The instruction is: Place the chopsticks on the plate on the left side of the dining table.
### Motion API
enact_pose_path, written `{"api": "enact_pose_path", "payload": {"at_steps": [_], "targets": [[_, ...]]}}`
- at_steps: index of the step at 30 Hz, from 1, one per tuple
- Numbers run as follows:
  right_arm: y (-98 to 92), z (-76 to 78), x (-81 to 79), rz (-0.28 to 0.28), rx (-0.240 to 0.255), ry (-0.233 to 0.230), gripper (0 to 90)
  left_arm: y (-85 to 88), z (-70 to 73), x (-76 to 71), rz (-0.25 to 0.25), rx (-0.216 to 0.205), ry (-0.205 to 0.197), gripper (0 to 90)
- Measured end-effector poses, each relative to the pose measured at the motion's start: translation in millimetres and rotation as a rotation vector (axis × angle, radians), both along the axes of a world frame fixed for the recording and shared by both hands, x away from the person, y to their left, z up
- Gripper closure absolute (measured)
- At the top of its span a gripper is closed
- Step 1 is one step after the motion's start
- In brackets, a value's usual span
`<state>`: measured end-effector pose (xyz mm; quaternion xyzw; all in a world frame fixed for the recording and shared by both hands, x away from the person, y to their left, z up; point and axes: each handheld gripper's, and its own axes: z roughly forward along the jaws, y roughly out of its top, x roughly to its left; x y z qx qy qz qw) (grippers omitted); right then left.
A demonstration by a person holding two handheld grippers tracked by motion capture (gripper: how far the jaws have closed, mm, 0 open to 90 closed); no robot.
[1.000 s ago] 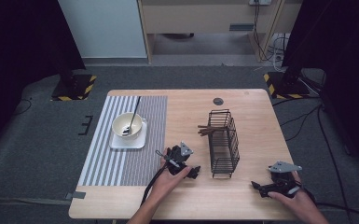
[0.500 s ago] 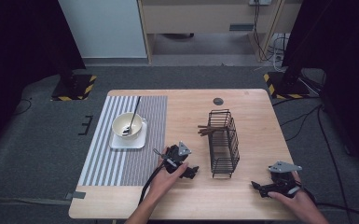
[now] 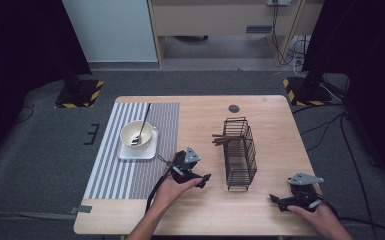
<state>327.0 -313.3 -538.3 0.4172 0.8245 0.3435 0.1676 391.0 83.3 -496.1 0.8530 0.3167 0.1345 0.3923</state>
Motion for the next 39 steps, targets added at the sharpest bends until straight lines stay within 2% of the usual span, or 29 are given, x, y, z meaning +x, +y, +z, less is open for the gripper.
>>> {"api": "enact_pose_path", "payload": {"at_steps": [3,5,10,19,23,31,34,39], "targets": [[0.0,0.0,0.0,0.0,-0.001,0.0,0.2,3.1,4.1,-1.9,0.001,-0.013,-0.006,5.9],[-0.2,0.0,0.1,0.003,-0.001,0.0,0.2,3.3,5.7,-2.5,-0.014,0.006,-0.012,6.3],[-0.2,0.0,0.2,0.003,-0.001,0.0,0.2,4.0,10.4,-0.6,-0.017,0.012,-0.015,9.6],[-0.3,0.0,0.2,0.003,-0.001,0.0,0.2,6.4,28.9,5.3,-0.015,-0.013,-0.038,18.8],[-0.2,0.0,0.2,0.003,0.0,0.0,0.2,6.5,39.1,8.0,-0.027,-0.022,-0.058,28.1],[-0.3,0.0,0.2,0.003,-0.001,0.0,0.2,12.9,54.5,13.4,-0.042,-0.077,-0.081,51.2],[-0.2,0.0,0.2,0.003,0.0,0.0,0.2,15.3,62.0,14.5,-0.042,-0.109,-0.09,57.3],[-0.2,0.0,0.2,0.003,0.0,0.0,0.2,16.0,77.5,12.5,-0.06,-0.126,-0.117,66.7]]}}
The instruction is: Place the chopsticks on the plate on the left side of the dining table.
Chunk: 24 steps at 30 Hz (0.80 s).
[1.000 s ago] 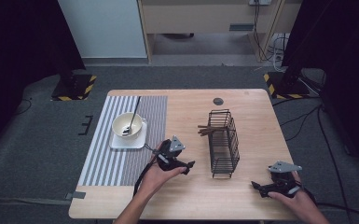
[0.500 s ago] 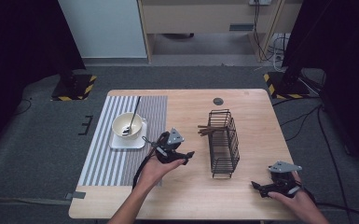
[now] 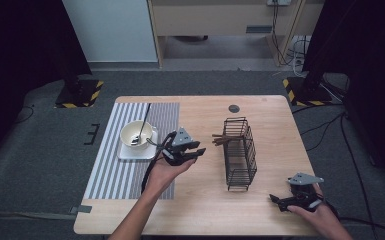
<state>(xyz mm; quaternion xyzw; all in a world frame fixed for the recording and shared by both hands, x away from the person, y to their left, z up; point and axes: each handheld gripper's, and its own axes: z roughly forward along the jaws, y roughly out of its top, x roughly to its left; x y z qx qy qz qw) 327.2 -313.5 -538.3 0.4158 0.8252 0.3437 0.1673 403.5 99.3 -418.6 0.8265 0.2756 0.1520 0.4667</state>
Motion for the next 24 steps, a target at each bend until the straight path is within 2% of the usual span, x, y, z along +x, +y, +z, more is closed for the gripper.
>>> {"api": "enact_pose_path", "payload": {"at_steps": [4,9,13,16,20,24], "targets": [[0.0,0.0,0.1,0.0,0.0,0.0,0.2,-1.3,11.3,-2.7,-0.025,-0.008,-0.02,72.6],[-0.1,0.0,0.1,0.0,-0.001,-0.001,0.2,-4.6,22.5,-4.9,-0.054,0.005,-0.041,77.1],[-0.1,0.0,0.1,0.001,0.0,0.0,0.2,-6.9,30.5,-4.1,-0.072,0.022,-0.057,78.3],[-0.2,-0.1,0.2,0.001,-0.002,-0.001,0.2,-6.1,36.8,-3.7,-0.073,0.018,-0.067,79.1],[-0.2,-0.1,0.2,0.002,-0.001,-0.001,0.2,-7.1,43.3,-2.3,-0.102,0.014,-0.072,80.6],[-0.2,-0.1,0.2,0.002,-0.001,-0.001,0.2,-12.5,46.0,-1.2,-0.123,0.039,-0.086,80.5]]}}
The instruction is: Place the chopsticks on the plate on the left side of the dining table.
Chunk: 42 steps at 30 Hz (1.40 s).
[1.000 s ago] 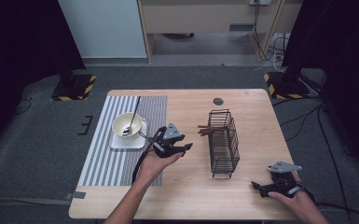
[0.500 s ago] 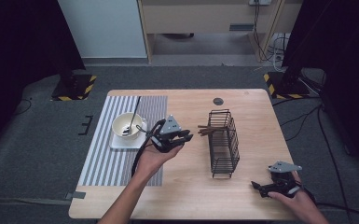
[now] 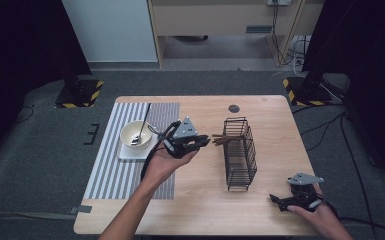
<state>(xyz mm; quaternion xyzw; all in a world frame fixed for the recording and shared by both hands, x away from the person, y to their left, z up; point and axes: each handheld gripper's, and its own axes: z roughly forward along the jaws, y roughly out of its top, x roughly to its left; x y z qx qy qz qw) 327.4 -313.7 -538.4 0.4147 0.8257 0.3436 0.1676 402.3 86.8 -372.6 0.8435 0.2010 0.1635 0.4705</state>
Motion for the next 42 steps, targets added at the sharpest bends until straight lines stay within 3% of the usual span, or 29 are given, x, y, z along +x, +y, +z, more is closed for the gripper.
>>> {"api": "enact_pose_path", "payload": {"at_steps": [7,16,20,23,33,36,42], "targets": [[0.1,0.0,-0.1,-0.001,0.001,0.001,0.2,-4.5,1.6,3.3,-0.016,0.003,-0.007,77.4],[-0.3,0.0,0.5,0.001,0.002,0.001,0.3,-3.0,0.5,7.4,-0.012,-0.02,-0.007,72.8],[-0.4,0.2,0.6,0.002,0.001,0.003,0.3,-3.6,0.3,9.2,-0.016,-0.059,0.003,72.5],[-0.3,0.1,0.7,0.001,0.001,0.002,0.3,-4.7,0.1,9.7,-0.018,-0.051,0.0,72.7],[-0.3,0.1,0.7,0.001,0.001,0.002,0.3,-4.4,4.2,14.6,0.03,-0.063,0.01,75.2],[-0.3,0.1,0.7,0.001,0.001,0.002,0.3,-6.6,6.4,14.6,0.027,-0.061,0.016,74.6],[-0.3,0.1,0.7,0.0,0.002,0.003,0.3,-18.0,10.1,12.9,0.023,-0.012,0.004,73.4]]}}
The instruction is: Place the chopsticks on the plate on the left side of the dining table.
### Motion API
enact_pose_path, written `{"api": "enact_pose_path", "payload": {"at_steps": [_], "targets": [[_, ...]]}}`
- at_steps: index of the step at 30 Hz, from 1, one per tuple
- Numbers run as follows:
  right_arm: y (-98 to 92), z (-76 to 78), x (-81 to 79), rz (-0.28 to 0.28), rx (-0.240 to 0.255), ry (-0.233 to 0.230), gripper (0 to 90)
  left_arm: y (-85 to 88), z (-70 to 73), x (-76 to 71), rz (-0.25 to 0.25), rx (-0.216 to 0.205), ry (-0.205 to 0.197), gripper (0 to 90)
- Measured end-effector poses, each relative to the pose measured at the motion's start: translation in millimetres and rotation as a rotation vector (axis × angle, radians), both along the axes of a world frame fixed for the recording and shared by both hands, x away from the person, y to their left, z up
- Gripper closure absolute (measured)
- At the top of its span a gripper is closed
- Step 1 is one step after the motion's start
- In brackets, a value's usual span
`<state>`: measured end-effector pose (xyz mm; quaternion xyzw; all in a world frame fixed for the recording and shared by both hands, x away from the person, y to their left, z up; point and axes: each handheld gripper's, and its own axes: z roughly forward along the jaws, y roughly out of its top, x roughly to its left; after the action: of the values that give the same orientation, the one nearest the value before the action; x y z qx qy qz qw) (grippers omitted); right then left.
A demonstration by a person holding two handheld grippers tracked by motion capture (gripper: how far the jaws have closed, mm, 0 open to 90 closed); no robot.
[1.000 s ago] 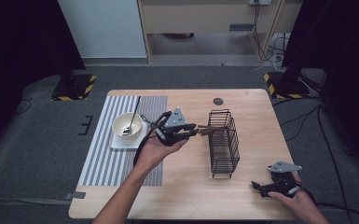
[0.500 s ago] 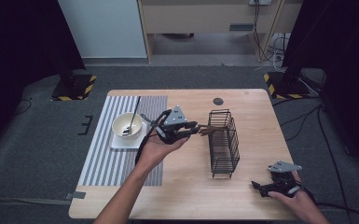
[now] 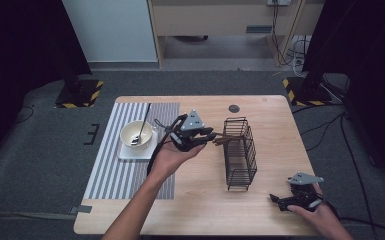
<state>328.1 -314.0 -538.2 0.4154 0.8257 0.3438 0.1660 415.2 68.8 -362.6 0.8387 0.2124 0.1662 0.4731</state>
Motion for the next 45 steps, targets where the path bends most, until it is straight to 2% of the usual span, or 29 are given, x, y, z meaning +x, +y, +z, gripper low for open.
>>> {"api": "enact_pose_path", "payload": {"at_steps": [6,11,21,27,33,39,45], "targets": [[-0.1,0.0,0.1,0.001,0.0,-0.001,0.3,-5.9,0.3,0.0,0.018,0.022,-0.003,74.9],[0.0,0.0,0.0,0.0,0.0,0.0,0.3,-6.5,0.7,2.1,0.033,0.01,0.013,75.8],[0.0,0.0,0.0,0.0,0.0,0.0,0.3,-5.2,0.2,3.9,0.025,-0.001,0.026,79.9],[0.0,0.0,0.0,0.0,0.0,0.0,0.3,-5.9,0.9,1.1,0.029,0.031,0.004,82.4],[-0.1,0.0,0.1,0.002,-0.001,-0.001,0.3,-5.6,1.3,-0.3,0.042,0.041,-0.001,83.1],[-0.1,0.0,0.0,0.001,-0.001,0.0,0.3,-6.7,2.2,-0.6,0.048,0.041,-0.006,83.2],[-0.1,0.0,0.0,0.001,-0.001,0.0,0.3,-5.4,2.6,0.7,0.065,0.021,-0.012,83.6]]}}
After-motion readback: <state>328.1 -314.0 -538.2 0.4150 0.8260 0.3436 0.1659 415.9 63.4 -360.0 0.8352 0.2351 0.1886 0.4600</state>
